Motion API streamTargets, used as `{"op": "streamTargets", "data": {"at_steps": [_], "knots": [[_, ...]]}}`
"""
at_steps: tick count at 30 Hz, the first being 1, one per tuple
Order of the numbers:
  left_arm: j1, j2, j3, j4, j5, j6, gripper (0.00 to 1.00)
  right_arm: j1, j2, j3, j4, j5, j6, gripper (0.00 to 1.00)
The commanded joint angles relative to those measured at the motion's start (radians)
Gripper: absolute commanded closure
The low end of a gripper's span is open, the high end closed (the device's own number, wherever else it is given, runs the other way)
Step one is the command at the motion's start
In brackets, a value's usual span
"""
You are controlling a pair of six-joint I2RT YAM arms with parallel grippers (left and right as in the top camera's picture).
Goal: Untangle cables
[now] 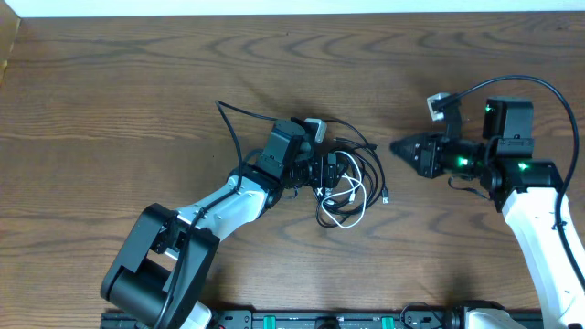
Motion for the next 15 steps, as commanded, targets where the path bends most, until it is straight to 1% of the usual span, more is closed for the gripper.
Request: {"op": "streamTargets", "data": {"at_steps": [1, 3, 7, 9, 11, 13, 15], "knots": [[0.008, -0.017, 0.005, 0.005, -0.013, 0.024, 0.18, 0.025, 0.012, 0.01, -0.048, 0.117, 0.029, 0.74], [0.021, -0.017, 0.005, 0.004, -0.013, 0.034, 0.18, 0.047, 0.026, 0.009, -0.061, 0.145, 0.044, 0.66], [0.075, -0.027, 0.005, 0.005, -0.012, 0.032, 0.16, 0.116, 0.07, 0.004, -0.048, 0.145, 0.045, 0.59], [0.104, -0.041, 0.005, 0.004, 0.005, 0.031, 0.16, 0.152, 0.106, 0.004, -0.018, 0.151, 0.089, 0.58], [0.13, -0.06, 0.005, 0.004, 0.053, 0.029, 0.16, 0.192, 0.164, 0.004, 0.032, 0.194, 0.187, 0.6], [0.146, -0.078, 0.005, -0.001, 0.087, 0.029, 0.16, 0.223, 0.222, 0.004, 0.081, 0.227, 0.235, 0.61], [0.155, -0.093, 0.005, -0.018, 0.093, 0.029, 0.16, 0.243, 0.27, 0.004, 0.132, 0.202, 0.266, 0.62]]}}
